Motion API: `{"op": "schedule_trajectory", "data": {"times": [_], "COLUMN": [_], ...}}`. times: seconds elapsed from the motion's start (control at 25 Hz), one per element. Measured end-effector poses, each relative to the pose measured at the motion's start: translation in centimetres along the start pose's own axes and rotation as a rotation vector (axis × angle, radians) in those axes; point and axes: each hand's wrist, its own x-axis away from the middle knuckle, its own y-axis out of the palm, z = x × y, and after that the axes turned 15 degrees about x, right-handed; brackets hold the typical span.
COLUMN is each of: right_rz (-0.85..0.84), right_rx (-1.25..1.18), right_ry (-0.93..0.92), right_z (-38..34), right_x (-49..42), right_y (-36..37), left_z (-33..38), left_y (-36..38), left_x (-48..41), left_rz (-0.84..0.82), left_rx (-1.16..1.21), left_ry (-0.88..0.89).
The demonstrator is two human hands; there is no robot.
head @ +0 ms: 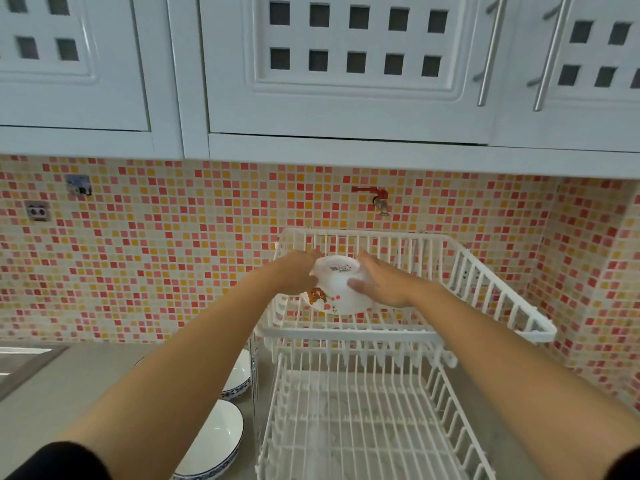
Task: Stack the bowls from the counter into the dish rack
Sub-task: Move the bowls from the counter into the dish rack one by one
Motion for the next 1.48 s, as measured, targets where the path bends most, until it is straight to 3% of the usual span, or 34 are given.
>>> {"op": "schedule_trajectory", "data": {"times": [0.16,0.44,0.68,0.92,1.04,1.2,1.48], "right_rz": [0.242,0.309,0.133,-0.206,-0.295,-0.417,-0.34], "right_rx": [-0.006,0.031,-0.146,-0.194,-0.247,-0.419,-0.488], "right_ry": [0.065,-0.092,-0.135,0.012,0.166,0.323,0.307], "right_z": [-4.8,-20.7,-33.6,-41.0,-42.9,-44.1,-45.7], "right_x": [0.1,-3.5,-4.7,-1.4,0.3,1.1,0.9], "right_y": [-2.4,-2.4,9.1,24.3,29.3,32.5,31.0], "left_z": [-1.3,-11.7,-23.4,-33.3,-35.6,-35.8,-35.4], "left_y": [-3.3,-9.0,-5.1,5.4,10.1,14.3,12.4], "left_x": [3.1,11.0,20.7,30.2,33.1,35.0,35.1], "left_rz": [0.155,0.254,0.158,-0.1,-0.136,-0.146,0.048], "left_rx": [-0.012,-0.012,-0.003,0.035,0.088,0.19,0.331], "left_ry": [-0.014,-0.267,-0.491,-0.69,-0.787,-0.883,-0.995]}}
